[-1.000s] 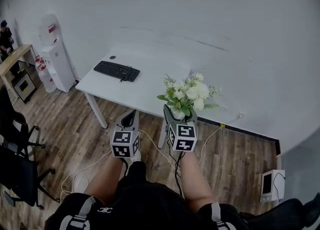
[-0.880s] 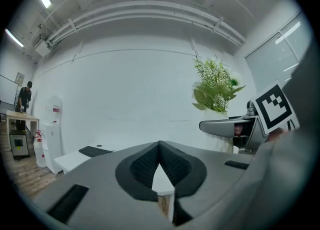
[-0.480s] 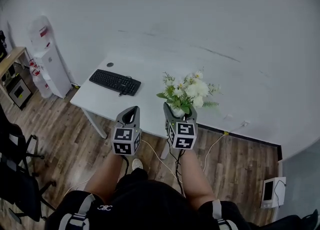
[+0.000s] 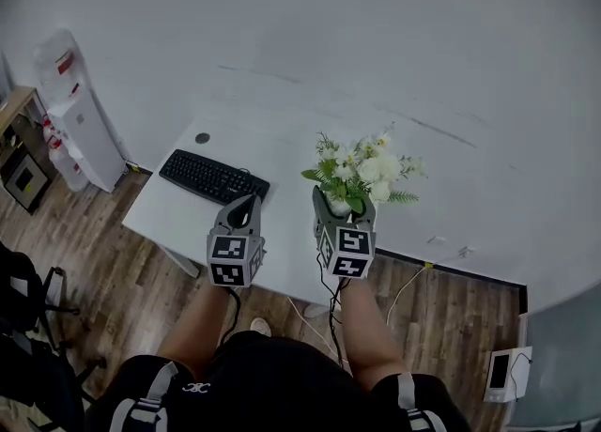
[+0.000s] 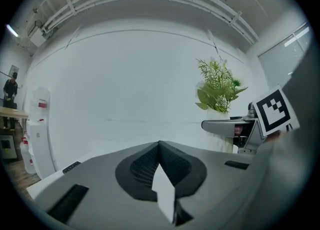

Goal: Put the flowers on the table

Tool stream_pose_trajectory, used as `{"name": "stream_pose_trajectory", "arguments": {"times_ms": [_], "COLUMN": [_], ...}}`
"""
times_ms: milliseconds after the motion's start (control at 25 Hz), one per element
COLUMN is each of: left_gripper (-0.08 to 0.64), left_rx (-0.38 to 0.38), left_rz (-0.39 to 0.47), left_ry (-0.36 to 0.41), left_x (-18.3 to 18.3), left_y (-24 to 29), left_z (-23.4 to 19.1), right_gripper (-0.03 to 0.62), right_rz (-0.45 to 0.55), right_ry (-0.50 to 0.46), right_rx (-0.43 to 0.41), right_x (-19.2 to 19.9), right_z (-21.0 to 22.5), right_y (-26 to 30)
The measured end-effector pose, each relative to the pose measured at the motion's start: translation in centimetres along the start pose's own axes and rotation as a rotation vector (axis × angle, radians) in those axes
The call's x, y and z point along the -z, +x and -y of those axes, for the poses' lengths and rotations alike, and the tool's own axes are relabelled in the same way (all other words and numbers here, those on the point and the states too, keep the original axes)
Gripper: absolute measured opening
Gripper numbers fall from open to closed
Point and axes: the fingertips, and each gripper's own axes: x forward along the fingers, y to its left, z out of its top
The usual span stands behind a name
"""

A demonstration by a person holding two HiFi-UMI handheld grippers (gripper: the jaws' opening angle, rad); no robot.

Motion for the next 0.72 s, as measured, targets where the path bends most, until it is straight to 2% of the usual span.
{"name": "stream_pose_trajectory", "arguments": {"times_ms": [200,600,720], "left_gripper": [0.002,0.002,0.002], "left_rx": [0.015,0.011,0.024], "left_rz": [-0.044,-0.075,-0.084], "left_ry": [-0.007,-0.031,-0.010], "left_x": [-0.2,1.4,1.4], "left_y": [6.9,12.2,13.4], "left_z": [-3.7,-5.5,-5.1], "right_gripper": [0.354,0.354,0.354], "right_rz": [0.002,0.018,0.038], "right_ry": [0.005,-0.011,-0.019], "right_rx": [0.014,-0.002,-0.002], "right_x": [-0.1,1.6,1.8], "right_z": [1.2,3.5,4.2], "right_y": [7.6,13.4,14.6]}}
